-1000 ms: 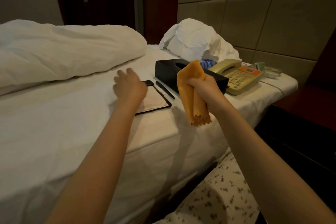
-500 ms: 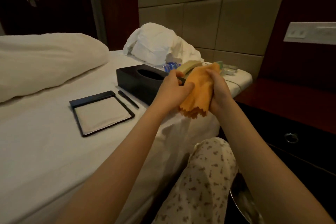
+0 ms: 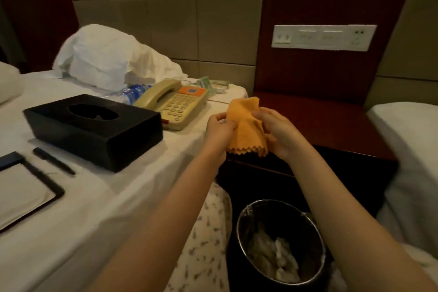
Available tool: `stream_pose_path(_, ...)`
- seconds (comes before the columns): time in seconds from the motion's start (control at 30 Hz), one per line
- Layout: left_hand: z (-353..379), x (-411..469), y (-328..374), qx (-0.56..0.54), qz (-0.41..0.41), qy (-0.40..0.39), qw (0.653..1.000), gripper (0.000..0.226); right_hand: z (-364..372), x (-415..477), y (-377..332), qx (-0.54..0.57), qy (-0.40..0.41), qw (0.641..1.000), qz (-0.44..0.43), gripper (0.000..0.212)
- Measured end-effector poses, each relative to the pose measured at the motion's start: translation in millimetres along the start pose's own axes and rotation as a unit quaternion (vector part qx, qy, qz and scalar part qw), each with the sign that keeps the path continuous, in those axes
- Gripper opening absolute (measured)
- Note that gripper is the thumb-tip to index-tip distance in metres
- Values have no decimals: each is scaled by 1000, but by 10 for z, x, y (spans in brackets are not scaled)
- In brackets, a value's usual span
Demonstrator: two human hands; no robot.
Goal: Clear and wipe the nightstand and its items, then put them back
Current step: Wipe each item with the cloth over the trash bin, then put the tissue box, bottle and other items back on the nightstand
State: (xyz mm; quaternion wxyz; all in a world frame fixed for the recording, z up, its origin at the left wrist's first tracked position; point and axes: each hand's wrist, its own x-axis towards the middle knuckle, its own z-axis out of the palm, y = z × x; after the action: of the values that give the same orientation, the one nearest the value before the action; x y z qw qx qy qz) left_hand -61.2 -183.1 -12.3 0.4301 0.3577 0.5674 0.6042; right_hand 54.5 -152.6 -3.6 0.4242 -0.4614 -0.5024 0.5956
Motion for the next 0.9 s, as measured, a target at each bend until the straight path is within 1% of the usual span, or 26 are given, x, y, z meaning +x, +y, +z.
stream_pose_path(0.1,382,57,-65,-35,-30,-38,998,40,-357,10,-26,2,33,998,47,53)
stream_pose_path(0.17,659,51,-123,-51,-37,-63,996,40,-605,-20,-47,18,49,997,61,50)
stream_pose_path(0.23,939,1,-152,-69,-39,-89,993,39,-857,-64,-67,23,75,995,56,48)
stream_pose_path(0.33,1374,-92,-140,-83,-44,-145,985,42,-1283,-109,-111,33,167,985,28,55)
stream_pose_path(0.43,1833,-232,-154,-64,-44,-214,974,37,-1726,-229,-177,11,268,963,0,56)
stream_pose_path(0.53,2288,-381,-207,-52,-27,-264,963,38,-2125,-415,-250,-27,339,940,-7,49)
stream_pose_path(0.6,2562,-477,-226,-30,-26,-304,952,41,-2369,-559,-309,-61,375,925,-9,43)
stream_pose_path(0.73,3014,-702,-284,33,-24,-383,923,44,-2830,-841,-360,-123,429,895,-10,45)
stream_pose_path(0.9,3416,-932,-364,104,26,-442,891,44,-3260,-1088,-326,-160,498,852,3,43)
